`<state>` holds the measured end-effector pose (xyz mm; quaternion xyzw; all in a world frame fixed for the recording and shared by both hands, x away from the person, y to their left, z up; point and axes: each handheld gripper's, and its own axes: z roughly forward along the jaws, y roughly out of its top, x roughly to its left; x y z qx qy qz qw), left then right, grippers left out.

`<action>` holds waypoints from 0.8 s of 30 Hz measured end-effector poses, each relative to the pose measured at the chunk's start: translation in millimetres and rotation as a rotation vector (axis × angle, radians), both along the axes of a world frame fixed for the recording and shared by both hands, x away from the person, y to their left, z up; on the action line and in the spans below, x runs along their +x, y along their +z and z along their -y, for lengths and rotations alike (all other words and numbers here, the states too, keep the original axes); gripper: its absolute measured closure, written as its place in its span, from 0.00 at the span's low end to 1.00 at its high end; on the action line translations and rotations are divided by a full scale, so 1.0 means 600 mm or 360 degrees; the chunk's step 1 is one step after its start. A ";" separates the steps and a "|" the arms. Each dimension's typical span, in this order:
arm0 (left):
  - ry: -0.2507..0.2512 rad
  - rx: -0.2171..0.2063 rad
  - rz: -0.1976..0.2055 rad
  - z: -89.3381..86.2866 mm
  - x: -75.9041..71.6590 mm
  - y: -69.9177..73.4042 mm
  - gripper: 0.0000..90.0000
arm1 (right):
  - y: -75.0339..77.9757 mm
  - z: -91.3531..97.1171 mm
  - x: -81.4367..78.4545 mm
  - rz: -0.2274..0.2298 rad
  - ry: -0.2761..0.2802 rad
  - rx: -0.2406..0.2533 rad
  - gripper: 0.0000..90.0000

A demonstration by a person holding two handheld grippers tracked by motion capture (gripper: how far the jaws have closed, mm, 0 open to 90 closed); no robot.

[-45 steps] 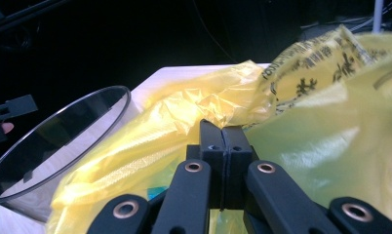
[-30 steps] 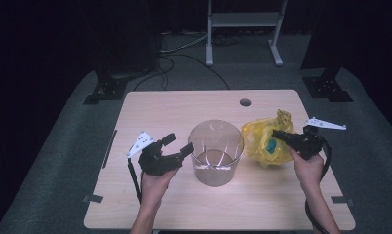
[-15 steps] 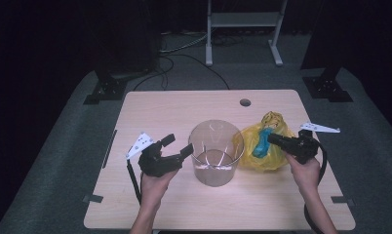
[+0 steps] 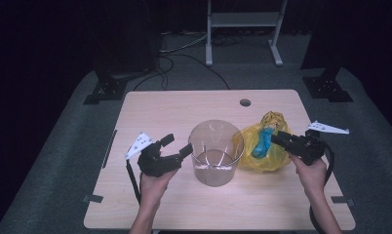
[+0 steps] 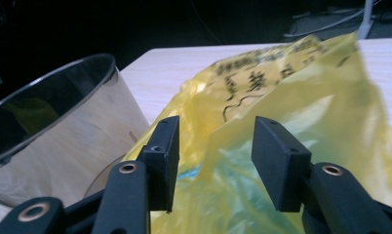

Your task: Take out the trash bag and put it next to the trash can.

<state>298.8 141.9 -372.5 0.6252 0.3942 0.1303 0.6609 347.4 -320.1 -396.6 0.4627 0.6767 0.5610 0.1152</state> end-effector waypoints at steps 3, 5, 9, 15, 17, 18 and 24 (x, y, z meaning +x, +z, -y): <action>-0.0001 0.0000 0.0001 0.000 0.000 0.000 0.11 | 0.005 0.009 -0.004 0.0005 -0.0017 0.0009 0.58; 0.0000 0.0002 0.0003 0.000 0.000 0.000 0.11 | 0.007 0.014 -0.006 0.0008 -0.0024 0.0020 0.58; 0.0003 0.0004 0.0000 0.000 0.000 0.000 0.11 | 0.015 0.024 -0.014 0.0039 -0.0025 0.0048 0.55; -0.0007 -0.0009 -0.0001 -0.001 0.000 0.000 0.11 | 0.020 0.040 -0.033 0.0050 -0.0015 0.0064 0.48; -0.0008 -0.0012 0.0001 -0.001 -0.001 0.001 0.11 | 0.018 0.044 -0.039 0.0045 -0.0021 0.0063 0.44; -0.0009 -0.0012 0.0000 -0.001 -0.001 0.001 0.11 | 0.017 0.046 -0.042 0.0041 -0.0023 0.0068 0.43; -0.0003 -0.0012 -0.0002 -0.002 -0.001 0.000 0.10 | 0.010 0.053 -0.054 0.0025 -0.0021 0.0070 0.40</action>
